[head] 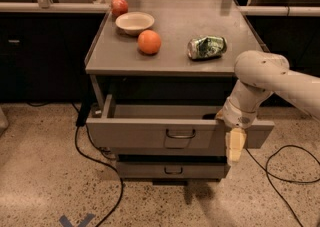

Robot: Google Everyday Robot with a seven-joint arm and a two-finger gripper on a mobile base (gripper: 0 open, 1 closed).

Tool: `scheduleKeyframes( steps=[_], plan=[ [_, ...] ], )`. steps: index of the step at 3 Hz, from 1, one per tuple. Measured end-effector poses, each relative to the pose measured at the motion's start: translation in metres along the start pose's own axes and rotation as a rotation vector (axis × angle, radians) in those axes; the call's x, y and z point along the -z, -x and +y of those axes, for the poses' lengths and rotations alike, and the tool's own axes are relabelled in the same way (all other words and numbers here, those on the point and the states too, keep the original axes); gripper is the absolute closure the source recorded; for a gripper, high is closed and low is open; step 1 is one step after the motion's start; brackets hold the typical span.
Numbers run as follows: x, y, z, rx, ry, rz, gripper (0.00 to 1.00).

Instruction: Open top drawer

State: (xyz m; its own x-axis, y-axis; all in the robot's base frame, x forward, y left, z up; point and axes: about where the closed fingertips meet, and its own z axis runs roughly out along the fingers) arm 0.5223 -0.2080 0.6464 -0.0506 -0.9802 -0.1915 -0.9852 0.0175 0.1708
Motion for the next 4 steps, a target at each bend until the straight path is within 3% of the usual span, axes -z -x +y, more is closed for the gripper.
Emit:
scheduleKeyframes(
  steps=[1, 3, 4],
  plan=[
    [0.004, -0.003, 0.048, -0.042, 0.019, 0.020, 0.00],
    [-0.001, 0.001, 0.061, -0.019, 0.035, 0.045, 0.00],
    [0.005, 0.003, 0.084, 0.001, 0.049, 0.066, 0.00]
  ],
)
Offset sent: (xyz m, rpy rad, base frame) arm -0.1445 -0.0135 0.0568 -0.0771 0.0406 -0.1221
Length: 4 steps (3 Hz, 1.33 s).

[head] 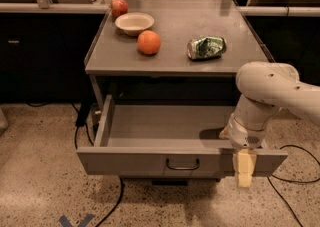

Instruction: Open top drawer

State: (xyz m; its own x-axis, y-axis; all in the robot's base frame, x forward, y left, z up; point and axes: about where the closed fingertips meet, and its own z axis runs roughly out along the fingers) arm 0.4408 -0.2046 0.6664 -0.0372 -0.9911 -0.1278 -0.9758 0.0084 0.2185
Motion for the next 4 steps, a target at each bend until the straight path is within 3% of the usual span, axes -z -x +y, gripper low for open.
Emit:
scheduleKeyframes(
  steps=[3, 4],
  plan=[
    [0.036, -0.006, 0.104, 0.021, 0.107, -0.030, 0.00],
    [0.037, -0.006, 0.103, 0.023, 0.103, -0.028, 0.00]
  ],
)
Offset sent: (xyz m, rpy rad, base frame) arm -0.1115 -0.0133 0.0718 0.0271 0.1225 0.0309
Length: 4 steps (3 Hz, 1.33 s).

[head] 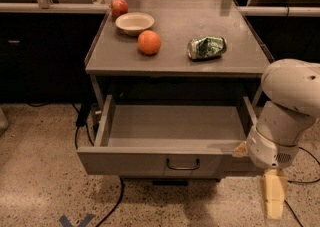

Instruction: Open top drawer

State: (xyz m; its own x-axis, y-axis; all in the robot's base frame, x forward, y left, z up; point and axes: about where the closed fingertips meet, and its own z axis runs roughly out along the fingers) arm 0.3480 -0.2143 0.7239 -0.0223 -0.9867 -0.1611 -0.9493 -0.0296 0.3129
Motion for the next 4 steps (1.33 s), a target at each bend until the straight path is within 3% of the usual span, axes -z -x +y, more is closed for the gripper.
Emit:
scheduleKeyframes(
  steps=[1, 2, 4],
  plan=[
    [-0.001, 0.000, -0.010, 0.006, -0.027, 0.013, 0.00],
    [-0.015, -0.001, -0.029, 0.009, -0.009, 0.022, 0.00],
    [-0.015, -0.006, -0.019, -0.006, 0.032, 0.009, 0.00]
  ],
)
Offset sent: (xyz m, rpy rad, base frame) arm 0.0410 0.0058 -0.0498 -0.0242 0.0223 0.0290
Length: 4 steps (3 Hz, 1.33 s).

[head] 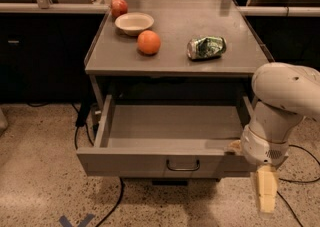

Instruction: Open top drawer

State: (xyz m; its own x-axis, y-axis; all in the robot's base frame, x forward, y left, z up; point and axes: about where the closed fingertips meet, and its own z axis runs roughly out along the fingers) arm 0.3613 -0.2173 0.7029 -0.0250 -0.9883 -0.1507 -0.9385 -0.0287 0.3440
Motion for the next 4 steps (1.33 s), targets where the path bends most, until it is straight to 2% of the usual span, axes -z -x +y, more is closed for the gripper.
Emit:
scheduleKeyframes(
  steps=[2, 4],
  plan=[
    [0.003, 0.002, -0.004, 0.005, -0.011, 0.000, 0.00],
    [0.003, 0.014, -0.022, 0.031, -0.007, 0.010, 0.00]
  ],
)
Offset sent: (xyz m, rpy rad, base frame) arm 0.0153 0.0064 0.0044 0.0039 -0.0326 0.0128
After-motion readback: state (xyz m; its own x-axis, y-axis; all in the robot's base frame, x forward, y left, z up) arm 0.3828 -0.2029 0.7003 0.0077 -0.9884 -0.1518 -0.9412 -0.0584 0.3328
